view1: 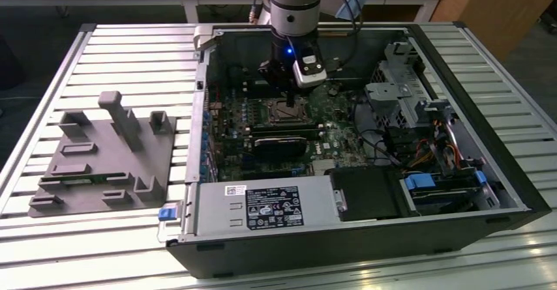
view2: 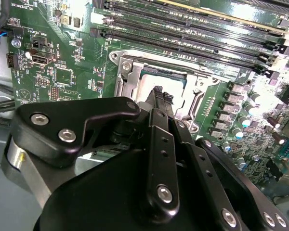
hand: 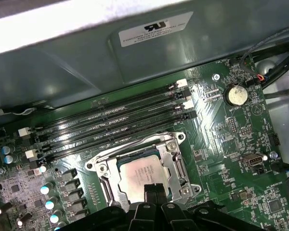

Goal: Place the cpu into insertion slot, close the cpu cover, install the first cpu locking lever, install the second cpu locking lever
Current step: 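Install the second cpu locking lever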

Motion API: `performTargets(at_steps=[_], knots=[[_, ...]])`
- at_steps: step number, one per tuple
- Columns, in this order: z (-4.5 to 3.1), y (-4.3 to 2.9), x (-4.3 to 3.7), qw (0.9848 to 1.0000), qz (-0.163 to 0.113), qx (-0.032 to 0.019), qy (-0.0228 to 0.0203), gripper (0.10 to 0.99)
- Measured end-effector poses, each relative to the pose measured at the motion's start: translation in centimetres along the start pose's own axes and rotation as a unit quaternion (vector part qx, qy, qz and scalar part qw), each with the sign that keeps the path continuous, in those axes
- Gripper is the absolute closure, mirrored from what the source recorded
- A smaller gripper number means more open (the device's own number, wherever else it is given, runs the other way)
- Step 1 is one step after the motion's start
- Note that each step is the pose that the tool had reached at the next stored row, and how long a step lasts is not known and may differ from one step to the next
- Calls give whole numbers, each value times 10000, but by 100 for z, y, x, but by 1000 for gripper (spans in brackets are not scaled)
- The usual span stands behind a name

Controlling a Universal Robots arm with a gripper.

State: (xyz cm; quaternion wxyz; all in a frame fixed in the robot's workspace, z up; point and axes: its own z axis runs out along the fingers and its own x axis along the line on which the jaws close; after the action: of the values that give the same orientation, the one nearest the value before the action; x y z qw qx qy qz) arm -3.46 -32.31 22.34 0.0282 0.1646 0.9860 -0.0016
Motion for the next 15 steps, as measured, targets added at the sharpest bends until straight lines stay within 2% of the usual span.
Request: performTargets(at_steps=[4,12,15], knots=[[-18,0,-1,10000,0,1,0,980],[-154,1,-9,10000,0,0,0,980],[-162,1,-9,10000,0,-2,0,980]])
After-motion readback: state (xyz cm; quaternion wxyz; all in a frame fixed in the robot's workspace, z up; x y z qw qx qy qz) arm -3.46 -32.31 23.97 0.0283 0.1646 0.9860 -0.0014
